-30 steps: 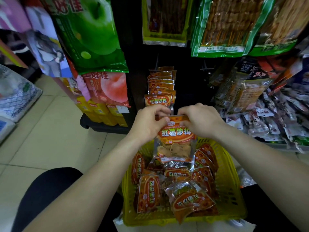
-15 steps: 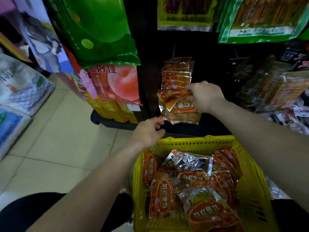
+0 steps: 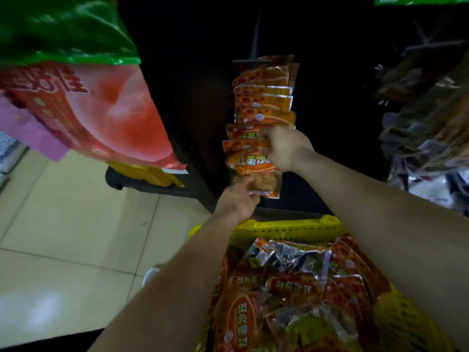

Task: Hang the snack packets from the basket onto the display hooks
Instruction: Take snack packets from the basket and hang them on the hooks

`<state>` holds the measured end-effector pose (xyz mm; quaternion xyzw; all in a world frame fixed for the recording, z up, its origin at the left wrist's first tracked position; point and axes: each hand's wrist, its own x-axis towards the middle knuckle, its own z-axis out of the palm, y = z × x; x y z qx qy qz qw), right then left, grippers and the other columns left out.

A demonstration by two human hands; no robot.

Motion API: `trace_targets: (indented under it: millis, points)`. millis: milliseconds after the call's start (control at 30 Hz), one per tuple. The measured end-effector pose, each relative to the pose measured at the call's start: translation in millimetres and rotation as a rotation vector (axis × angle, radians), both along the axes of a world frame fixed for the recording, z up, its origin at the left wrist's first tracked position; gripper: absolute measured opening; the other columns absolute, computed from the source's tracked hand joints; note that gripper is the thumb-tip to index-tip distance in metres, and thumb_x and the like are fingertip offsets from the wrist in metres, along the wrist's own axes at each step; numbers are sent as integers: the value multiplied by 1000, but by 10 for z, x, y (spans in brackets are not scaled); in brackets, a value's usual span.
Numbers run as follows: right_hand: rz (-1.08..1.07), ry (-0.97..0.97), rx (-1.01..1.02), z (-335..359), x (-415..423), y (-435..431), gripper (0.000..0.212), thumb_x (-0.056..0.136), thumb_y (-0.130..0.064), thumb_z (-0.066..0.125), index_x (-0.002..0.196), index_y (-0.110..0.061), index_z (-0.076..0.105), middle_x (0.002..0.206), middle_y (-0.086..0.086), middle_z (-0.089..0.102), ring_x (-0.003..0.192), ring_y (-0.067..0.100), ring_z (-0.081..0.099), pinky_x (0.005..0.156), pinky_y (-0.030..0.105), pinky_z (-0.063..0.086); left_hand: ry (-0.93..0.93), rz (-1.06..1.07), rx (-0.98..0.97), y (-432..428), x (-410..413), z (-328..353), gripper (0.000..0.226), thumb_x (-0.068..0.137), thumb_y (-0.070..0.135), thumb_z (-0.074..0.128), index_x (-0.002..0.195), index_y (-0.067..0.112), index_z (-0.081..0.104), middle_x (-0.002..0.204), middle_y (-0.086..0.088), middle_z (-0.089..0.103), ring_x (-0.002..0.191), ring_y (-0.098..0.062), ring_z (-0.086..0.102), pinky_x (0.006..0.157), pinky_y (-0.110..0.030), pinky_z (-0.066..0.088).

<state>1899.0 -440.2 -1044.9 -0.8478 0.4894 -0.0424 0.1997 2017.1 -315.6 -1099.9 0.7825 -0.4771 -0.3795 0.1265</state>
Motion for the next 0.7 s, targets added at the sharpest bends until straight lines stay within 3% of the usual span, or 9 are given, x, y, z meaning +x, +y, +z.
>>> trace_targets:
  millis: [100,333,500,633,700]
  points:
    - [-1,12,11,-52,77,-92,34,95,-33,57,129,-28,58,122,8,62,107,30,60,81,37,52,6,25,1,-86,-1,-128,56,94,38,57,147,44,38,134,-1,60,106,-27,64,94,-44,54]
    - [-10,54,-101,-43,147,-238,35,93,-35,62,128,-32,58,124,7,63,113,31,60,83,36,49,-81,13,-34,-226,16,-265,56,96,44,53,150,36,39,142,-4,56,126,-25,53,107,-38,44]
    - [14,55,-77,-17,54,-122,51,88,-37,67,136,-31,52,124,6,64,111,31,62,83,38,51,-46,-28,25,-133,25,-214,60,97,42,53,153,42,30,144,-5,50,112,-26,60,99,-43,51]
    - [-29,27,-146,112,-75,15,62,82,-40,72,137,-25,49,130,7,60,118,30,56,91,42,50,-78,-45,44,-21,57,-44,60,97,40,53,153,42,31,147,-6,50,119,-26,57,103,-40,48]
    - [-68,36,-156,200,-181,126,69,81,-42,73,141,-23,44,135,7,55,123,31,51,96,44,48,-78,-47,42,78,56,79,59,97,40,54,152,43,33,143,-7,53,114,-29,62,98,-43,52]
